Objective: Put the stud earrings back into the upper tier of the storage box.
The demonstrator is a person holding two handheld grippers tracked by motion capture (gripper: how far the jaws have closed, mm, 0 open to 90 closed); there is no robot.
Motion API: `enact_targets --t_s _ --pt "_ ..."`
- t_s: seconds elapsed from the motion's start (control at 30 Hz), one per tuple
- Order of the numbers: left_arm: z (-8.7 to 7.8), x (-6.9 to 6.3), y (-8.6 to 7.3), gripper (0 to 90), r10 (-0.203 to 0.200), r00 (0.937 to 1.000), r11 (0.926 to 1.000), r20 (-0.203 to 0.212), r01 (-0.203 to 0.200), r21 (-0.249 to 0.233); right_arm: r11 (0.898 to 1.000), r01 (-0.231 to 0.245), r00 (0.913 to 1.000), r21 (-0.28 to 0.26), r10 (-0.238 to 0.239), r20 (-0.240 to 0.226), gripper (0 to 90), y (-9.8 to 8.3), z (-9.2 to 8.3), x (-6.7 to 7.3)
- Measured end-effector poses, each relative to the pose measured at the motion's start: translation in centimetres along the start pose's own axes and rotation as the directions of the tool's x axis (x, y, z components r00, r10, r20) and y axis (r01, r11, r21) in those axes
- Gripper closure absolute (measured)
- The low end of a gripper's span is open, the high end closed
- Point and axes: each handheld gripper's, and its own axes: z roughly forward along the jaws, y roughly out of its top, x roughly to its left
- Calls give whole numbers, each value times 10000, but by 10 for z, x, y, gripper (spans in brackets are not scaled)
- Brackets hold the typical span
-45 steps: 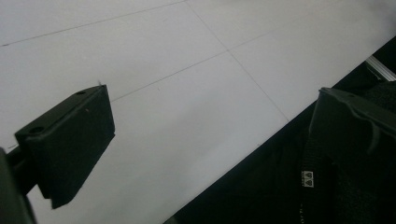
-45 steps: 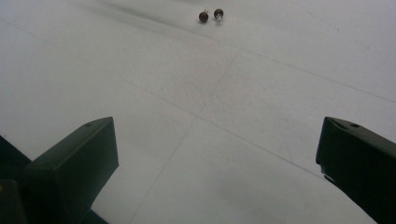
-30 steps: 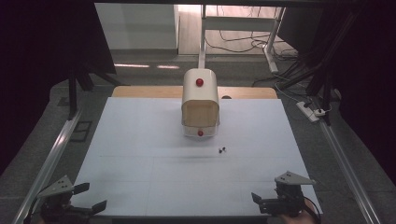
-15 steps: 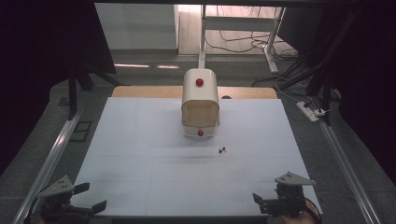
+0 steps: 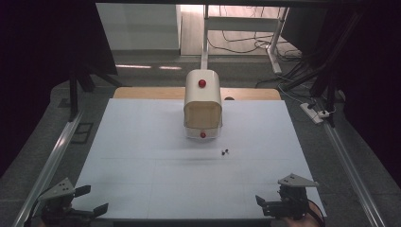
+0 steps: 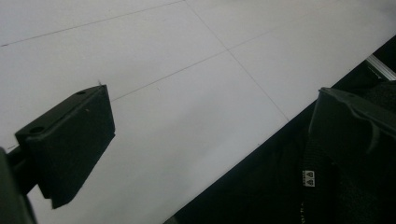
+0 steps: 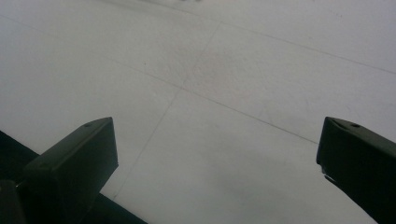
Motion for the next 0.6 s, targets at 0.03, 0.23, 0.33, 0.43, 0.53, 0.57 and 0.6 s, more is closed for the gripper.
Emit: enact_targets --t_s 0.03,0.23,0.33,0.43,0.53,0.57,0.6 --pt "0 0 0 7 -2 10000 10000 2 2 -3 10000 6 10000 -50 -6 -60 0 0 0 0" --pt "0 0 0 7 -7 10000 10000 3 7 0 9992 332 9994 -231 -334 -86 0 3 2 2" --pt "0 0 0 7 -8 10000 10000 6 8 2 9990 358 9992 -275 -363 -178 0 4 3 2" --pt "0 0 0 7 -11 10000 10000 5 11 -1 9985 284 9990 -464 -300 -331 0 5 3 1" --pt "0 0 0 7 -5 10000 10000 1 5 10 9982 271 9987 -544 -293 -409 0 6 4 0" --pt "0 0 0 7 -6 10000 10000 -2 6 14 9983 250 9986 -528 -274 -443 0 7 4 0" --pt "0 0 0 7 -13 10000 10000 1 13 13 9984 232 9984 -514 -258 -493 0 8 5 0"
